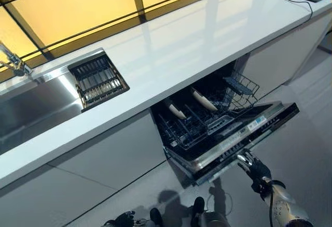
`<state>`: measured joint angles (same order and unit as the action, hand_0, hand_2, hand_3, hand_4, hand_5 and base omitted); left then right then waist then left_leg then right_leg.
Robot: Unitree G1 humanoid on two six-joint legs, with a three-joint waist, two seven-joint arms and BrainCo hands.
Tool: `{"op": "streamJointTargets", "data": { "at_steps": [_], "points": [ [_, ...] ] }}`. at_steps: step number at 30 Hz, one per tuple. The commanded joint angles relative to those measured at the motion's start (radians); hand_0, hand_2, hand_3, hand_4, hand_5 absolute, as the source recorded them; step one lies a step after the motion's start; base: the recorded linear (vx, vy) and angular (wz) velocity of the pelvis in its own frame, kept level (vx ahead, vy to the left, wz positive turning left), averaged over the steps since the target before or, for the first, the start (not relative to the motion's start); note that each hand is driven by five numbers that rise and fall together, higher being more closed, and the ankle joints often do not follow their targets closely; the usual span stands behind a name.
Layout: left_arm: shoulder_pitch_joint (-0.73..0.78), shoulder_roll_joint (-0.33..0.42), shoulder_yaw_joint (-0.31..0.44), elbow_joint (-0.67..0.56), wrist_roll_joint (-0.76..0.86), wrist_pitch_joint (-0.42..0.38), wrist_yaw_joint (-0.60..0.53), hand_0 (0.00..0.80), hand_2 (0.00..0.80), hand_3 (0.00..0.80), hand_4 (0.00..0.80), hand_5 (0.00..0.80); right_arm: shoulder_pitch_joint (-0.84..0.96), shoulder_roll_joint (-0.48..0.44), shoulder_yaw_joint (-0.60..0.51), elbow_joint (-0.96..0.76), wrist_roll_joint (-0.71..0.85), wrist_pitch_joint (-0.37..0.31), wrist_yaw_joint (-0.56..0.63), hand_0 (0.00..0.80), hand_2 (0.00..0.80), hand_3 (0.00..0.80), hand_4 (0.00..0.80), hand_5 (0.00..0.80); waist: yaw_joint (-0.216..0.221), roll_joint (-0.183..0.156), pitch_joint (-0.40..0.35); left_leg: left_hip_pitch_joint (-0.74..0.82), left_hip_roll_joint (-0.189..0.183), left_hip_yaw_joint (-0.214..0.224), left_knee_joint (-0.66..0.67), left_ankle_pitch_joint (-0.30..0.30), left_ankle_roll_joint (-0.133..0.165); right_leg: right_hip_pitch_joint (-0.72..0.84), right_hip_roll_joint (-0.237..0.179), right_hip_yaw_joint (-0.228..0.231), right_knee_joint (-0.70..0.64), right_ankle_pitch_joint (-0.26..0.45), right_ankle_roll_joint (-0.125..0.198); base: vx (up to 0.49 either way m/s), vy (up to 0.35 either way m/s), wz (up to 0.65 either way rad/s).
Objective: Take plates into dishwasher
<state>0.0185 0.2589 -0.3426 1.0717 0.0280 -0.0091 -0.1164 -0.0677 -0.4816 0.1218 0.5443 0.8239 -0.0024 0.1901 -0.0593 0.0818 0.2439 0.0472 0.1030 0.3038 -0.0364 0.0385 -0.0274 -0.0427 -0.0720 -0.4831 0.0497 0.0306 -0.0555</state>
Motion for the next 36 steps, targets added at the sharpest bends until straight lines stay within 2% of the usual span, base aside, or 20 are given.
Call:
{"op": "streamJointTargets", "data": {
  "at_steps": [1,9,15,23,29,32,35,36],
  "points": [
    [0.011,0.048,-0.048,-0.022,0.039,0.000,0.001,0.000,0.000,0.000,0.000,0.000,-0.343,0.186,0.172,-0.120,-0.022,-0.038,0.194,0.000,0.000,0.000,0.000,0.000,0.096,-0.009,-0.040,-0.060,-0.014,0.035,0.150,-0.035,-0.030,0.178,-0.057,0.036,0.060,-0.185,0.020,0.049,0.012,0.13],
    [0.013,0.057,-0.037,-0.022,0.032,0.012,0.001,0.000,0.000,0.000,0.000,0.000,-0.385,0.193,0.206,-0.123,-0.060,-0.023,0.192,0.000,0.000,0.000,0.000,0.000,0.121,-0.034,-0.050,-0.050,-0.018,0.024,0.149,-0.062,-0.018,0.203,-0.054,0.029,0.040,-0.177,0.029,0.056,0.043,0.46],
    [0.022,0.065,-0.025,-0.012,0.031,0.011,0.009,0.000,0.000,0.000,0.000,0.000,-0.411,0.174,0.221,-0.093,-0.149,-0.025,0.128,0.000,0.000,0.000,0.000,0.000,0.136,-0.051,-0.060,-0.043,-0.025,0.014,0.148,-0.080,-0.009,0.218,-0.054,0.024,0.031,-0.174,0.042,0.053,0.059,0.48],
    [0.021,0.074,-0.004,0.001,0.016,0.003,0.018,0.000,0.000,0.000,0.000,0.000,-0.432,0.132,0.222,-0.034,-0.199,-0.014,0.068,0.000,0.000,0.000,0.000,0.000,0.148,-0.070,-0.070,-0.024,-0.034,0.008,0.127,-0.089,0.006,0.229,-0.051,0.021,0.033,-0.177,0.054,0.022,0.064,0.02],
    [0.025,0.075,0.003,0.004,0.017,-0.004,0.023,0.000,0.000,0.000,0.000,0.000,-0.398,0.104,0.185,0.004,-0.258,-0.034,0.020,0.000,0.000,0.000,0.000,0.000,0.151,-0.078,-0.081,-0.005,-0.051,-0.005,0.114,-0.107,0.029,0.236,-0.058,0.021,0.058,-0.189,0.069,0.031,0.110,0.02],
    [0.017,0.075,0.010,0.006,0.013,-0.004,0.025,0.000,0.000,0.000,0.000,0.000,-0.351,0.091,0.154,0.007,-0.309,-0.058,-0.028,0.000,0.000,0.000,0.000,0.000,0.143,-0.082,-0.090,0.012,-0.070,-0.021,0.086,-0.112,0.050,0.225,-0.066,0.038,0.093,-0.189,0.085,0.024,0.154,0.02],
    [0.007,0.078,0.015,0.002,0.011,-0.009,0.031,0.000,0.000,0.000,0.000,0.000,-0.305,0.076,0.131,0.000,-0.332,-0.071,-0.071,0.000,0.000,0.000,0.000,0.000,0.125,-0.084,-0.094,0.034,-0.094,-0.044,0.041,-0.112,0.077,0.184,-0.086,0.076,0.173,-0.148,0.109,-0.037,0.149,0.18],
    [-0.004,0.083,0.015,-0.003,0.010,-0.015,0.033,0.000,0.000,0.000,0.000,0.000,-0.256,0.063,0.108,-0.005,-0.394,-0.095,-0.093,0.000,0.000,0.000,0.000,0.000,0.105,-0.084,-0.091,0.049,-0.106,-0.074,0.016,-0.113,0.097,0.136,-0.093,0.133,0.249,-0.114,0.120,-0.114,0.101,0.29]
  ]
}}
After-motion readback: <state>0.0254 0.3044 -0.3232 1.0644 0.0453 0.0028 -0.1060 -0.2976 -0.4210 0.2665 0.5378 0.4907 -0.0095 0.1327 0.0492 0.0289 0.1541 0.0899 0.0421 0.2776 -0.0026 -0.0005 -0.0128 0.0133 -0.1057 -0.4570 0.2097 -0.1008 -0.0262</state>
